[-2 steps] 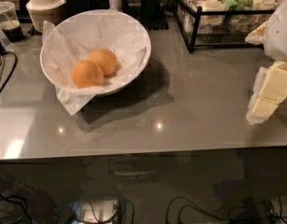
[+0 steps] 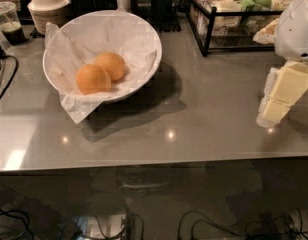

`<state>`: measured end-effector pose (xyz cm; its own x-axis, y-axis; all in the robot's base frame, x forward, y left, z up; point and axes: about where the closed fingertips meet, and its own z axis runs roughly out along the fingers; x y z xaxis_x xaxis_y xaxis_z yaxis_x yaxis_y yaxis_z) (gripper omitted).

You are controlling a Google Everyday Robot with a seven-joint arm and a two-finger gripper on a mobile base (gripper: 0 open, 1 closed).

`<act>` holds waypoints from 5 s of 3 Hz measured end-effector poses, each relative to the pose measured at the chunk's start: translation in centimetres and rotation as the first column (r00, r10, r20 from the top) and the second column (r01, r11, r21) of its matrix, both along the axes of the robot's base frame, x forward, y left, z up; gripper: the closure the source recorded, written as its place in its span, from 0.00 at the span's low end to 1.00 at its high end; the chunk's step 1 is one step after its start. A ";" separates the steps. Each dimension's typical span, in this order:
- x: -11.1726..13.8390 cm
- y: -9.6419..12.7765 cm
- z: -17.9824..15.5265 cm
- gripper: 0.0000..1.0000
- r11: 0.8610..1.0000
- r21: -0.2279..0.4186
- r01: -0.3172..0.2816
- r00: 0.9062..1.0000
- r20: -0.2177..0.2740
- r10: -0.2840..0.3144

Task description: Pick orange from white bowl

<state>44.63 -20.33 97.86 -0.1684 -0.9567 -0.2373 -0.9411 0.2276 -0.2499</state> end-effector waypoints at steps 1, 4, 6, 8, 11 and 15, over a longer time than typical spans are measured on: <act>2.1 4.0 0.2 0.00 0.990 0.051 -0.131 0.991 0.004 0.131; 9.6 16.4 1.2 0.00 0.920 0.161 -0.356 0.934 0.065 0.350; 12.1 25.7 0.5 0.00 0.880 0.191 -0.435 0.900 0.058 0.433; 11.5 29.1 -1.0 0.00 0.854 0.216 -0.473 0.877 0.021 0.480; 15.2 36.2 -0.9 0.00 0.658 0.239 -0.714 0.692 0.092 0.716; 17.1 36.5 -1.1 0.00 0.475 0.075 -0.877 0.481 0.145 0.865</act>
Offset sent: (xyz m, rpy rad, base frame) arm 0.0704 0.1332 0.0061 0.1596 -0.0001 0.3900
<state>61.77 16.15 96.75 0.7591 -0.5610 -0.3302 -0.6508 -0.6652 -0.3660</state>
